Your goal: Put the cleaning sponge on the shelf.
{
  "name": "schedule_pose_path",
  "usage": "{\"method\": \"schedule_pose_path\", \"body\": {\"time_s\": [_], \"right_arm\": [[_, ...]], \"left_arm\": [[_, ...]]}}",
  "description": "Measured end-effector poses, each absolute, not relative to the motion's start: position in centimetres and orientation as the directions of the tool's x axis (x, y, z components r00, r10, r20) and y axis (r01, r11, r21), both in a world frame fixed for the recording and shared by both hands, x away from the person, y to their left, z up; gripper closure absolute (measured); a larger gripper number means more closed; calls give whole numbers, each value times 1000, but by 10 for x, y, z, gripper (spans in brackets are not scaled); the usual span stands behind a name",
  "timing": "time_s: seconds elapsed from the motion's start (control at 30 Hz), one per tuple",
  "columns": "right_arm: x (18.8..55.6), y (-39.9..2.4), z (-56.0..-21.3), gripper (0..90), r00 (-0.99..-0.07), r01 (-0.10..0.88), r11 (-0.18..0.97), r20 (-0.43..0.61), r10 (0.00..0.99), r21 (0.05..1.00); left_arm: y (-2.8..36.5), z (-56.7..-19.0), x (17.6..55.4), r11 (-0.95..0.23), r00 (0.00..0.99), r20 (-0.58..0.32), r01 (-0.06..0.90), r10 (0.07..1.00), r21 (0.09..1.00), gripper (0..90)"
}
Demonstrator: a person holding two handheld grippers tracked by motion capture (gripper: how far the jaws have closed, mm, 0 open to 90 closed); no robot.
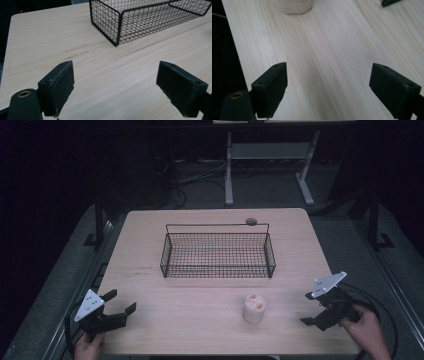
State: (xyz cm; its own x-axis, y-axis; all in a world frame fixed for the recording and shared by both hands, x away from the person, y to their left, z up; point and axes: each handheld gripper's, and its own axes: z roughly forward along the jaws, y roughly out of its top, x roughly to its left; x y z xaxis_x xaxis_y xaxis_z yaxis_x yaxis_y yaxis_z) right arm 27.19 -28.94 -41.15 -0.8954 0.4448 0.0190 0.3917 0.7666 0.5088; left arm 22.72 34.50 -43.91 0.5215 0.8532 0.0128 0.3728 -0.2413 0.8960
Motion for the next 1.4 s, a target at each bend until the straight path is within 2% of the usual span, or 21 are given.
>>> {"method": "schedule_pose_path", "body": {"time_s": [0.2,0.43,1.4], "right_arm": [[275,-274,-405,145,-921,339,813,-9,390,473],[279,-266,-399,145,-926,339,818,10,377,465],[288,-231,-377,150,-966,233,870,3,258,435]], "left_arm": [[349,-438,226,-229,510,9,369,860,901,140],[351,-438,226,-226,508,8,368,862,902,139],[351,-439,227,-225,509,5,372,861,901,139]]}}
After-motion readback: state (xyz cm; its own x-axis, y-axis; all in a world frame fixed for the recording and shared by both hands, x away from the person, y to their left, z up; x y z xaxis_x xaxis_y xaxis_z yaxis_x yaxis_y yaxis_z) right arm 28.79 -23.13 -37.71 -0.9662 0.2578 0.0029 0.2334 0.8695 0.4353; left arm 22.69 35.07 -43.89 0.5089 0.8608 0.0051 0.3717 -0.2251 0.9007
